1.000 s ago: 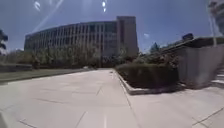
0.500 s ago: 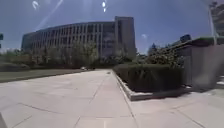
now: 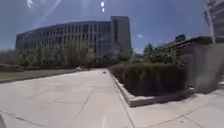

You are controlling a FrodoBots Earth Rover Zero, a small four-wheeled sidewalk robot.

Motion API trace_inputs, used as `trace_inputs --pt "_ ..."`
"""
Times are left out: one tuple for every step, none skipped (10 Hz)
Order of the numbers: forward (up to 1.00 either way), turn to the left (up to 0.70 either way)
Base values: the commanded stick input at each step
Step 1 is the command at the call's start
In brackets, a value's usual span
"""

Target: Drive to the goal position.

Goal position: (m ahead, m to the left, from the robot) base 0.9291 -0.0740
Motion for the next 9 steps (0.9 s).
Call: trace_inputs --pt "0.65 0.0" --pt "0.65 0.0" --pt "0.65 0.0" --pt "0.66 0.0" --pt "0.7 0.06" --pt "0.7 0.32" --pt "0.7 0.35" --pt "0.7 0.34" --pt "0.7 0.2"
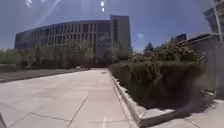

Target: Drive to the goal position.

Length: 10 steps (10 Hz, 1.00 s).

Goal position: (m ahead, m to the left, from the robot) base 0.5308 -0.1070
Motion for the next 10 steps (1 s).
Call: trace_inputs --pt "0.7 0.07" --pt "0.7 0.01" --pt "0.7 0.0" --pt "0.7 0.0" --pt "0.7 0.0" --pt "0.7 0.0" --pt "0.7 0.0" --pt "0.7 0.0" --pt "0.7 0.0" --pt "0.7 0.0"
